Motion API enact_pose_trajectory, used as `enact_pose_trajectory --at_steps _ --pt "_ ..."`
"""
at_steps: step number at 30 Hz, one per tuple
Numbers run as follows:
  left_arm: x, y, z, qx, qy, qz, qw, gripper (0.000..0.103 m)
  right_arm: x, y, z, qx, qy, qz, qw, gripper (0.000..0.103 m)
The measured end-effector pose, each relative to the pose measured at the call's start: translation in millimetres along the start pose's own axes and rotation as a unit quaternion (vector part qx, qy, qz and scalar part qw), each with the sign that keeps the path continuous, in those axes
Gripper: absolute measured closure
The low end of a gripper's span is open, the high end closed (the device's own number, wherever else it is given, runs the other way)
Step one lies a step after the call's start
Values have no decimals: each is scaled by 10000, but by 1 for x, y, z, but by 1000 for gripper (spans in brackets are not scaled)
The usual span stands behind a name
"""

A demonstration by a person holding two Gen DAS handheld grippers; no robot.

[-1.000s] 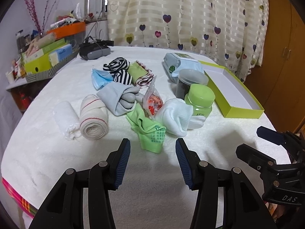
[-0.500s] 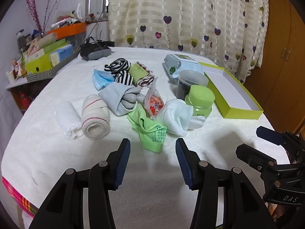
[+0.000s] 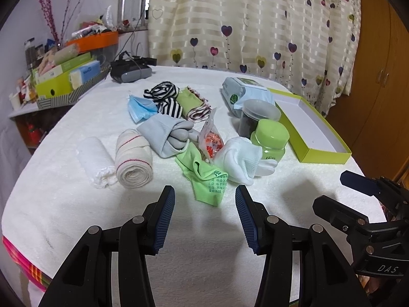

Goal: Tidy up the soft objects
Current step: 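Reach the right gripper to the white sock and close on it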

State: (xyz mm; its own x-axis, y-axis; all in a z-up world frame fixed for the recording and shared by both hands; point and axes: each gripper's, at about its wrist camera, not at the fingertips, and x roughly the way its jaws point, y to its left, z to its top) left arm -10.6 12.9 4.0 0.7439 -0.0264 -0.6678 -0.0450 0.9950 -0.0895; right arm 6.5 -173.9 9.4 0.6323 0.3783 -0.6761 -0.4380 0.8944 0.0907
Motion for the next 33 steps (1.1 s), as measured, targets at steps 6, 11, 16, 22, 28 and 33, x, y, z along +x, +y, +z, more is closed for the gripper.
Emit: enact_pose_trajectory --at_steps 6,11,16,22,28,33 --pt "-2 6 1 -62 -20 9 10000 54 3 5 2 -59 15 91 9999 23" --pt "-3 14 2 -110 -51 38 9999 54 8 11 3 -153 60 127 9998 23" --pt "-3 19 3 -158 -74 56 9998 54 11 15 6 -225 60 207 9995 23" --pt "-5 31 6 -275 -165 64 9995 54 17 21 10 -277 39 314 9991 23" --pt "-8 48 8 -438 -252 139 9986 54 22 29 17 -349 3 445 9984 23" --pt "-8 66 10 -641 -315 241 9972 54 30 35 22 -421 6 522 9977 24"
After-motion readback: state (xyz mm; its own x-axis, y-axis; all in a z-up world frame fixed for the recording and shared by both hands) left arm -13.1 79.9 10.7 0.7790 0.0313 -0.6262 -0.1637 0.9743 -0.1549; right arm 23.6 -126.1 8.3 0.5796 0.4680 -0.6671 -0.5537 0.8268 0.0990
